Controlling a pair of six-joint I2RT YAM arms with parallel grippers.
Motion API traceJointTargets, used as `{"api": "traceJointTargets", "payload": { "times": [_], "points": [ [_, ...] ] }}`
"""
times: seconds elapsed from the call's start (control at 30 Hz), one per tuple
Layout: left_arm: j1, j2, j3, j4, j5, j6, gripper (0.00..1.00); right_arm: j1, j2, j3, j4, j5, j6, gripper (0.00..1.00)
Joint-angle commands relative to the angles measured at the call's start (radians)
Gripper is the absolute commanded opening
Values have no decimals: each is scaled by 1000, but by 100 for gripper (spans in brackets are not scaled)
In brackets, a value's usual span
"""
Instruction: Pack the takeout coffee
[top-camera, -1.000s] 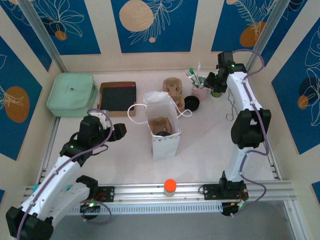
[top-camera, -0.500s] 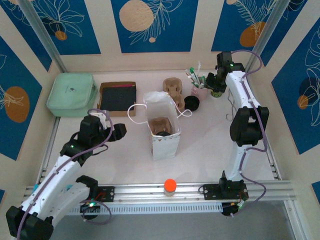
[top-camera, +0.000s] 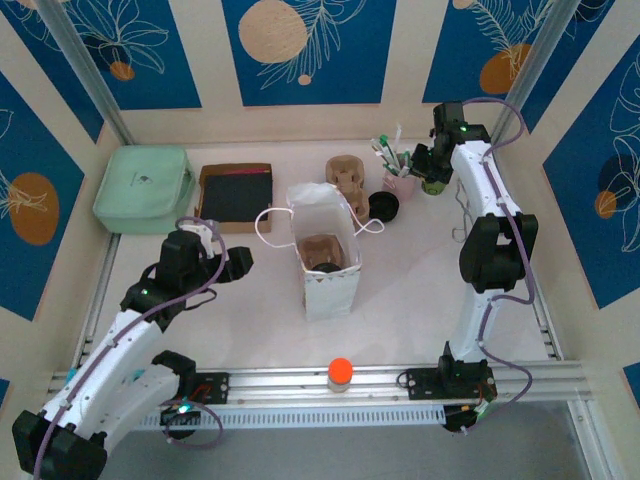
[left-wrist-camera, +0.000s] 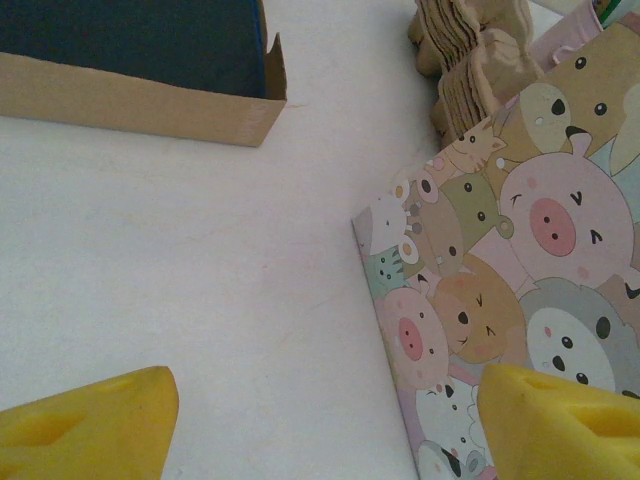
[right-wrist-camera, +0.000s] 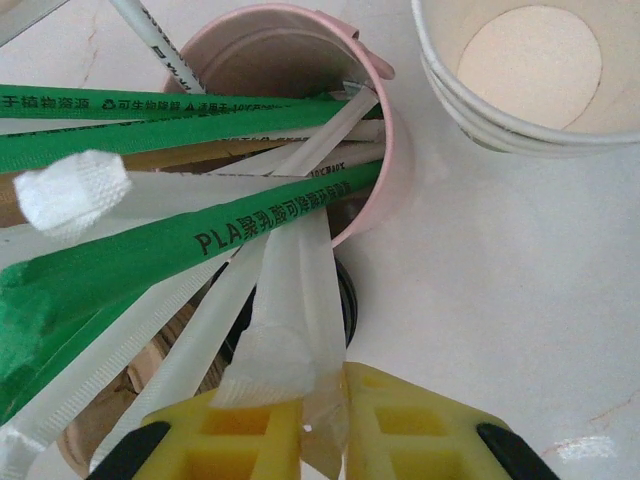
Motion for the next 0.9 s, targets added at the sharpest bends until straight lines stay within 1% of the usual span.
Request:
{"api": "traceJointTargets", "payload": {
  "times": [0.0, 0.2, 0.3, 0.87],
  "points": [
    [10, -14, 33, -27, 0, 16, 78, 10, -1, 28, -30, -9, -12, 16],
    [11, -17, 40, -28, 4, 14, 78, 15, -19, 24, -33, -7, -10, 9],
    [10, -19, 39, -30, 2, 15, 78, 20, -28, 17, -35, -4, -12, 7],
    [9, -36, 46, -36, 10, 13, 78, 18, -116, -21, -74, 39, -18, 6]
  ]
}}
